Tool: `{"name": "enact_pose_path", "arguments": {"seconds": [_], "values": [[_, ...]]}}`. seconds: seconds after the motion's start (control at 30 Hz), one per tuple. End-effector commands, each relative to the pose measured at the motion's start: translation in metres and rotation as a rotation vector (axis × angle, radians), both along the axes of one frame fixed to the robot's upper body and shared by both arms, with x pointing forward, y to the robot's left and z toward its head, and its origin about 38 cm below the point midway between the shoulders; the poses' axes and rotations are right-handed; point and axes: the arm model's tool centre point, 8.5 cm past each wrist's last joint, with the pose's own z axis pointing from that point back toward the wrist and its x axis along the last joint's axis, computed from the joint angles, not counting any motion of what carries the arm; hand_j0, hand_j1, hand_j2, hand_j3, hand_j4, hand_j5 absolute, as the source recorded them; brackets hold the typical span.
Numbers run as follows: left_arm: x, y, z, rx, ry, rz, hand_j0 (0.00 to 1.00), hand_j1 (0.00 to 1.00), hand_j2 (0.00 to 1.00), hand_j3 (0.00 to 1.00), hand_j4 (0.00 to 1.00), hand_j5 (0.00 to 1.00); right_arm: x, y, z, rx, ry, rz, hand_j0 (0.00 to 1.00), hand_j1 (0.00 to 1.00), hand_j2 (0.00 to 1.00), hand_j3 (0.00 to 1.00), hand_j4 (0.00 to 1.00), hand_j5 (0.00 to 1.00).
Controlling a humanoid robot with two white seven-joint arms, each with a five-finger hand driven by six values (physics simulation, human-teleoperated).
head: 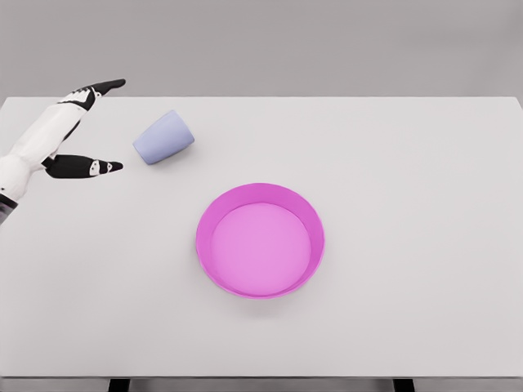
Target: Flip the cup with left arm and place it on the plate
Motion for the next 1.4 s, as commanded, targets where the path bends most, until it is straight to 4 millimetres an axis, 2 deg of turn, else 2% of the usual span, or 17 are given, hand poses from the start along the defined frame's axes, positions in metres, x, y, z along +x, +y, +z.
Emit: {"name": "enact_pose_path", "arguments": {"seconds": [0.0, 0.47, 0.6, 0.77, 0.87, 0.93, 1.03, 1.13, 1.17, 1.37], "values": [[0.0, 0.0, 0.0, 0.003, 0.001, -0.001, 1.0, 1.0, 1.0, 1.0, 1.0, 1.0, 0.0, 0.0, 0.0, 0.002, -0.001, 0.002, 1.0, 1.0, 1.0, 1.0, 1.0, 1.0], [0.001, -0.002, 0.0, 0.007, 0.001, -0.008, 1.0, 1.0, 1.0, 1.0, 1.0, 1.0, 0.0, 0.0, 0.0, 0.001, 0.002, 0.0, 1.0, 1.0, 1.0, 1.0, 1.0, 1.0], [0.001, -0.013, -0.008, 0.016, 0.024, -0.038, 1.0, 1.0, 1.0, 1.0, 1.0, 1.0, -0.001, 0.0, 0.0, 0.0, 0.002, -0.002, 1.0, 1.0, 1.0, 1.0, 1.0, 1.0], [0.008, -0.02, -0.004, 0.024, 0.019, -0.053, 1.0, 1.0, 1.0, 1.0, 1.0, 1.0, -0.001, 0.0, 0.0, 0.001, 0.003, -0.002, 1.0, 1.0, 1.0, 1.0, 1.0, 1.0], [0.028, -0.031, -0.003, 0.052, 0.058, 0.008, 1.0, 1.0, 1.0, 1.0, 1.0, 1.0, -0.001, 0.0, 0.0, 0.001, 0.003, -0.002, 1.0, 1.0, 1.0, 1.0, 1.0, 1.0], [0.038, -0.051, -0.007, 0.03, 0.094, 0.045, 1.0, 1.0, 1.0, 1.0, 1.0, 1.0, -0.001, 0.0, 0.0, 0.0, 0.002, -0.002, 1.0, 1.0, 1.0, 1.0, 1.0, 1.0], [0.045, -0.067, -0.015, -0.018, 0.157, 0.105, 1.0, 1.0, 1.0, 1.0, 1.0, 1.0, 0.0, 0.0, 0.0, 0.001, 0.002, -0.002, 1.0, 1.0, 1.0, 1.0, 1.0, 1.0], [0.049, -0.07, -0.013, -0.052, 0.22, 0.162, 1.0, 1.0, 1.0, 1.0, 1.0, 1.0, -0.001, 0.0, 0.0, 0.001, 0.003, -0.002, 1.0, 1.0, 1.0, 1.0, 1.0, 1.0], [0.051, -0.079, -0.012, -0.071, 0.232, 0.173, 1.0, 1.0, 1.0, 1.0, 1.0, 1.0, -0.001, 0.0, 0.0, 0.0, 0.002, -0.002, 1.0, 1.0, 1.0, 1.0, 1.0, 1.0], [0.057, -0.093, -0.02, -0.088, 0.315, 0.256, 1.0, 1.0, 1.0, 1.0, 1.0, 1.0, -0.001, 0.0, 0.0, 0.001, 0.003, -0.002, 1.0, 1.0, 1.0, 1.0, 1.0, 1.0]]}}
